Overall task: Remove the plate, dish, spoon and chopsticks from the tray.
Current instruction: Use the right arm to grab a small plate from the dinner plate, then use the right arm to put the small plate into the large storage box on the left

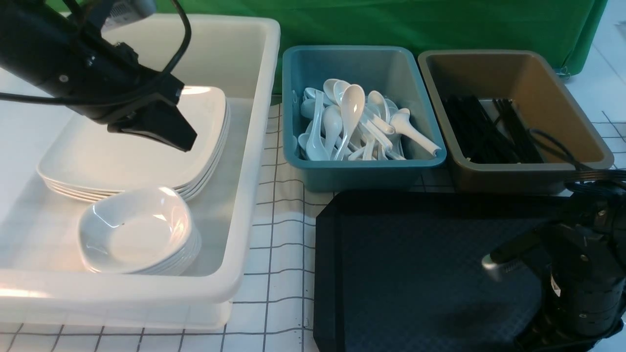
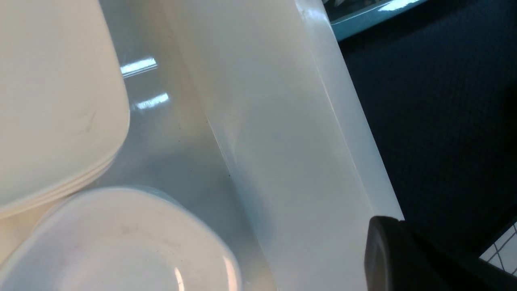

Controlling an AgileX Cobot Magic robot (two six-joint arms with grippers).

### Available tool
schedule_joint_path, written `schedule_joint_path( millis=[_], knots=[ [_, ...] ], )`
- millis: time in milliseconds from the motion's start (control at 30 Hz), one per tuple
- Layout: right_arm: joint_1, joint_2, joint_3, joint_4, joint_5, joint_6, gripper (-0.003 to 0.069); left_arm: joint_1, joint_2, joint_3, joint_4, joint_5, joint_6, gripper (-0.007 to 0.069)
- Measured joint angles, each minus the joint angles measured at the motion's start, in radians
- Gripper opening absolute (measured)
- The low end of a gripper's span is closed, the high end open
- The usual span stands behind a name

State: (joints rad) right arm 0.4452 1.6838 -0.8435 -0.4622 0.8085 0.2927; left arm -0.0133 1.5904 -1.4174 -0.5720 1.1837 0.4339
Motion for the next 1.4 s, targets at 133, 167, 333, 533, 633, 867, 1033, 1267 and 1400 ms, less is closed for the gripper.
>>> schedule_joint_path(
  millis=[133, 167, 333, 533, 633, 867, 1033, 1267, 1400],
  knots=[
    [0.039, -0.084, -0.039, -0.004, 0.087, -0.010, 0.0104, 0.000, 0.000, 0.000, 0.000, -0.016, -0.002, 0.0000],
    [0.055, -0.116, -0.057, 0.007, 0.099, -0.010, 0.0080, 0.000, -0.001, 0.000, 0.000, -0.021, -0.007, 0.0000],
    [0.170, -0.271, -0.207, 0.049, 0.115, -0.025, 0.0078, 0.044, -0.025, 0.000, -0.016, -0.054, -0.045, 0.0000],
    [0.280, -0.295, -0.467, 0.305, 0.032, -0.247, 0.0078, 0.243, -0.097, 0.000, -0.108, -0.084, -0.029, 0.0000],
    [0.356, -0.211, -0.621, 0.456, -0.015, -0.425, 0.0078, 0.412, -0.114, 0.000, -0.176, -0.062, -0.020, 0.0000],
    [0.524, 0.099, -0.967, 0.533, -0.119, -0.752, 0.0078, 0.705, -0.116, 0.000, -0.293, -0.001, -0.018, 0.0002],
    [0.575, 0.340, -1.134, 0.540, -0.159, -0.840, 0.0078, 0.770, -0.117, 0.000, -0.307, 0.025, -0.017, 0.0004],
    [0.578, 0.541, -1.227, 0.473, -0.171, -0.853, 0.0078, 0.770, -0.118, 0.000, -0.314, 0.035, -0.009, 0.0004],
    [0.578, 0.576, -1.233, 0.462, -0.199, -0.853, 0.0078, 0.770, -0.118, 0.000, -0.314, 0.035, 0.001, 0.0004]
  ],
)
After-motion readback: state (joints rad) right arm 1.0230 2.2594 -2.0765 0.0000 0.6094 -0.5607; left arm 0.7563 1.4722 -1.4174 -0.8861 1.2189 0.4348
